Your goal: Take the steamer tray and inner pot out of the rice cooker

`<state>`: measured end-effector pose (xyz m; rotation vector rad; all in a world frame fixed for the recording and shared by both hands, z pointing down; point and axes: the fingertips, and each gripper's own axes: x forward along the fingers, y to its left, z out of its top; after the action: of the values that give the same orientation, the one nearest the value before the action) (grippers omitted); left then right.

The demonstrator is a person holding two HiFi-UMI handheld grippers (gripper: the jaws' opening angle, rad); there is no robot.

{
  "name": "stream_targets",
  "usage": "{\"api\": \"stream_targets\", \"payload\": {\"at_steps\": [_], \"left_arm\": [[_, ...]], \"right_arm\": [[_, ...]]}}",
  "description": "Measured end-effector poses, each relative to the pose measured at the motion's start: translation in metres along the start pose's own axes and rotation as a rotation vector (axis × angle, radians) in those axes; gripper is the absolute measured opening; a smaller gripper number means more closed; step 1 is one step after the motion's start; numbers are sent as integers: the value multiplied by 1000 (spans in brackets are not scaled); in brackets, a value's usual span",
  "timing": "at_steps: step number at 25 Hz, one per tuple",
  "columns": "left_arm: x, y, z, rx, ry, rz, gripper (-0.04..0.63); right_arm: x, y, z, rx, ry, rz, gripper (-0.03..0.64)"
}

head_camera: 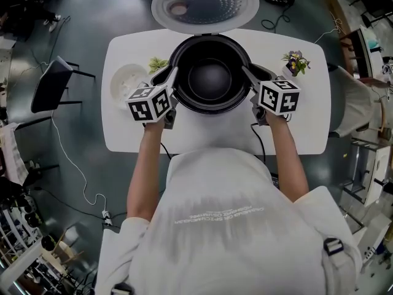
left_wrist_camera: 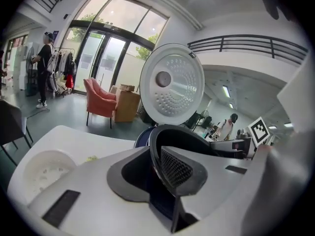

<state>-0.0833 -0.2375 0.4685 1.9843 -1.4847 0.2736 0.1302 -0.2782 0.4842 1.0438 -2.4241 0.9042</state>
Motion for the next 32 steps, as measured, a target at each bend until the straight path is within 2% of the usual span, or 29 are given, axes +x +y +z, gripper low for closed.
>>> {"api": "stream_targets", "payload": {"at_steps": [3, 5, 7, 9, 12, 16, 18, 22, 25, 29, 32], "left_arm": [[-4, -3, 7, -38, -27, -17, 77], [-7, -6, 10, -76, -51, -40, 77], [-10, -9, 15, -140, -86, -77, 77], [-14, -12, 22, -234, -130, -136, 77], [-20, -13, 29, -349, -166, -217, 77], [-24, -17, 25, -414, -137, -308, 78], [-24, -20, 20, -412, -99, -335, 78], [-18, -22, 8, -368, -48, -319, 78], [-15, -20, 4, -391, -64, -305, 78], [-17, -20, 4, -373, -66, -291, 77], [-24, -20, 14, -385, -105, -305, 62]], "right_arm": [[-3, 0, 1, 27, 15, 1, 100], [-6, -1, 3, 88, -1, 37, 90], [-11, -3, 7, 172, -24, 78, 77], [-15, -5, 9, 221, -35, 95, 72], [-17, -3, 11, 229, -36, 106, 72], [-20, -1, 14, 230, -48, 111, 69], [-21, -2, 19, 242, -66, 108, 67], [-20, -7, 28, 248, -95, 99, 64], [-18, -7, 30, 238, -94, 103, 63], [-21, -3, 35, 254, -120, 125, 60], [-23, 3, 47, 260, -151, 146, 60]]}}
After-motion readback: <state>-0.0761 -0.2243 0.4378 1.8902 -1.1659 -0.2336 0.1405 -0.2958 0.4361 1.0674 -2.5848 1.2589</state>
